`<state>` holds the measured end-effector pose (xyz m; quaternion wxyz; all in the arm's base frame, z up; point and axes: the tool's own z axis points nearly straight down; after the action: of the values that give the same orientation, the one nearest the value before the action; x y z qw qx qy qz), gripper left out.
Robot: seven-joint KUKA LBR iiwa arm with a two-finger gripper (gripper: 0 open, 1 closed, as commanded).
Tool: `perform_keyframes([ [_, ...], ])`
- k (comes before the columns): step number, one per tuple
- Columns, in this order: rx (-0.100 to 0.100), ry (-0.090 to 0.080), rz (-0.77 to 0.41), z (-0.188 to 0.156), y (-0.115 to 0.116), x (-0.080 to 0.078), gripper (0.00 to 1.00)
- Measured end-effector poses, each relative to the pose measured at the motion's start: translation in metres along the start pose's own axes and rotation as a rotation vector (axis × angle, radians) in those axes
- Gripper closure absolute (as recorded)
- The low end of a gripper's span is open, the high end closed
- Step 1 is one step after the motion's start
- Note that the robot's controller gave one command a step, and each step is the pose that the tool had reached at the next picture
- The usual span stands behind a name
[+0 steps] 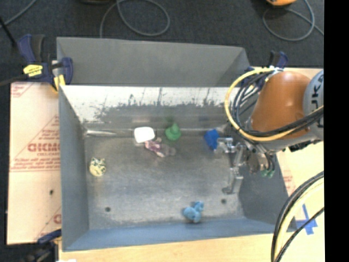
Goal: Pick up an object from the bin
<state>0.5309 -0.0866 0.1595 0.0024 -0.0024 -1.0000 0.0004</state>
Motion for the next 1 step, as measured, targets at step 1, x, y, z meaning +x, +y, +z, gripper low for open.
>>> perform_keyframes([
  [1, 0.001, -0.008, -0.002, -0.0045, 0.0002, -0.0018, 0.0],
])
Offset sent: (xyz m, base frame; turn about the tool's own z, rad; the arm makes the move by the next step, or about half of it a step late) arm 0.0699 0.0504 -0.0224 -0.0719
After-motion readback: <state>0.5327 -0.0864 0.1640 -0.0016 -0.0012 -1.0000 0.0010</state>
